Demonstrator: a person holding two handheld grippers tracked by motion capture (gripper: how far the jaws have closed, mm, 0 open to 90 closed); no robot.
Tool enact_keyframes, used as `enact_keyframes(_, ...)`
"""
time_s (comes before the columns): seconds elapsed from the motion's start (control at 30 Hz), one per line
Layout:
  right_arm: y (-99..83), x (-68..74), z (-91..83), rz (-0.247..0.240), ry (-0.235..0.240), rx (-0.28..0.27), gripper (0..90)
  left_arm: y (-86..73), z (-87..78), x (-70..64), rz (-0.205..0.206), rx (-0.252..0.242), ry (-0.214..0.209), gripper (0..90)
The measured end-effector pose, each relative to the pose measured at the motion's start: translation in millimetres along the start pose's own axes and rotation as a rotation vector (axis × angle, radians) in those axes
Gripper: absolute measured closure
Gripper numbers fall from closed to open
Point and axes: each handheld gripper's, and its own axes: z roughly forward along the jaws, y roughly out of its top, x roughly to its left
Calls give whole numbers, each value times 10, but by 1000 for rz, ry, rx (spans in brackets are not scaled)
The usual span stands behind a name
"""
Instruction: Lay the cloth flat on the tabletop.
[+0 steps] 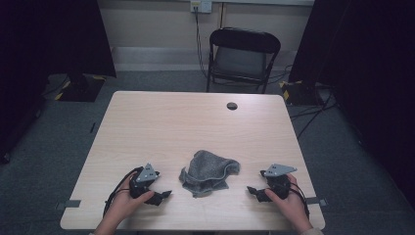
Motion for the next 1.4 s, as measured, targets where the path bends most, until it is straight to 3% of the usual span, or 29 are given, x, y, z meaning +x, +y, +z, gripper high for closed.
enact_keyframes(0.8, -2, -7, -4, -6, 11, 0, 154, 1, -9, -18, -12, -5, 2, 169)
enact_keyframes(0.87, -2, -12, -6, -1, 15, -1, 154, 13, -7, -27, -30, -11, -13, 196)
enact_keyframes(0.93, 1, -28, -6, 17, 18, -8, 154, 45, -9, -46, -10, 4, -17, 202)
enact_keyframes(1.0, 16, -42, -10, 37, 21, -14, 160, 79, -17, -44, -40, -17, -23, 205)
enact_keyframes(1.17, 97, -40, -32, 51, 32, -54, 168, 135, -20, -59, -43, -39, -52, 223)
enact_keyframes(1.27, 166, -16, -27, 33, 56, -62, 222, 178, -4, -95, -23, -25, -60, 232)
enact_keyframes(1.4, 234, 37, 2, 4, 81, -66, 262, 251, -16, -117, -22, -50, -80, 262)
